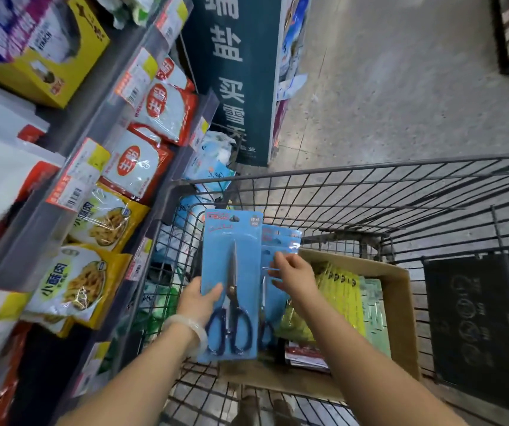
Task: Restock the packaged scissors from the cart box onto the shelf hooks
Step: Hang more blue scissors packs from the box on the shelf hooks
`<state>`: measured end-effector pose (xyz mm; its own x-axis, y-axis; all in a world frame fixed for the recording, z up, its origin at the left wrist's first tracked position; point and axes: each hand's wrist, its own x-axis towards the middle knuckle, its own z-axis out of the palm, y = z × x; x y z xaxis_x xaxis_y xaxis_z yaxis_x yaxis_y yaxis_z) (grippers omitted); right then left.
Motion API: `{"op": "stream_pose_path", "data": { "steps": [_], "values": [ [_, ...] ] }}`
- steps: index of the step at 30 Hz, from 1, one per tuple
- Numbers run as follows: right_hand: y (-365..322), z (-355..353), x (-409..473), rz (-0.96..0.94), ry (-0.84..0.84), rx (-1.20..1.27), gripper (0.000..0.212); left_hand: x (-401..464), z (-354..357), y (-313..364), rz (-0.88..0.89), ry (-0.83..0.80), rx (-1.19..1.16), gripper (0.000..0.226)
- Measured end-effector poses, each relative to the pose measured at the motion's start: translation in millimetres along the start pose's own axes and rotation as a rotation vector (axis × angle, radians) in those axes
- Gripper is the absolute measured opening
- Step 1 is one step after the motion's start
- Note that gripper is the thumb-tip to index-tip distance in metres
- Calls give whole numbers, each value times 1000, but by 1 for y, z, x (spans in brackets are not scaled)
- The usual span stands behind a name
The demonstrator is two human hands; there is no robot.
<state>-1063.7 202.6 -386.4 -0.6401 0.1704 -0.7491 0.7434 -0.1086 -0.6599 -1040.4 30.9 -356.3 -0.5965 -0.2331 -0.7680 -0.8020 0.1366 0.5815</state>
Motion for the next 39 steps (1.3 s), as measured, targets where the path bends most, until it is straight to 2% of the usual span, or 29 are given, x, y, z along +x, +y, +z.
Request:
{"op": "stream_pose_path", "data": {
  "steps": [2, 4, 9, 14, 17, 23, 28, 31, 33, 36, 39],
  "values": [
    [24, 0, 11, 27, 181, -274, 29, 1, -6, -11, -16, 38, 13, 18],
    [45, 2, 16, 55, 176, -425, 44, 3, -12, -21, -28, 55, 7, 17],
    [66, 9, 29, 50, 174, -436, 53, 7, -22, -38, -43, 55, 3, 23],
    [70, 22, 32, 38, 362, -456, 64, 6, -31, -43, -53, 66, -11, 18],
    [72, 25, 33, 26, 401, -475, 68, 2, -36, -43, -43, 57, 5, 17],
    [67, 13, 36, 57, 360, -447, 36, -7, -39, -45, -35, 72, -11, 17],
    [73, 12, 24, 18, 293, -451, 41, -17, -37, -45, -41, 131, -91, 11],
    [78, 6, 18, 12, 148, -552, 47, -25, -34, -41, -18, 168, -137, 9],
    [75, 0, 15, -1, 64, -638, 38, -33, -33, -35, 11, 194, -156, 6],
    [56, -4, 1, -71, -8, -482, 22, -48, -35, -25, 61, 245, -163, 2],
    [22, -13, -21, -207, -112, -324, 11, -67, -38, -17, 91, 285, -171, 9]
  ]
}}
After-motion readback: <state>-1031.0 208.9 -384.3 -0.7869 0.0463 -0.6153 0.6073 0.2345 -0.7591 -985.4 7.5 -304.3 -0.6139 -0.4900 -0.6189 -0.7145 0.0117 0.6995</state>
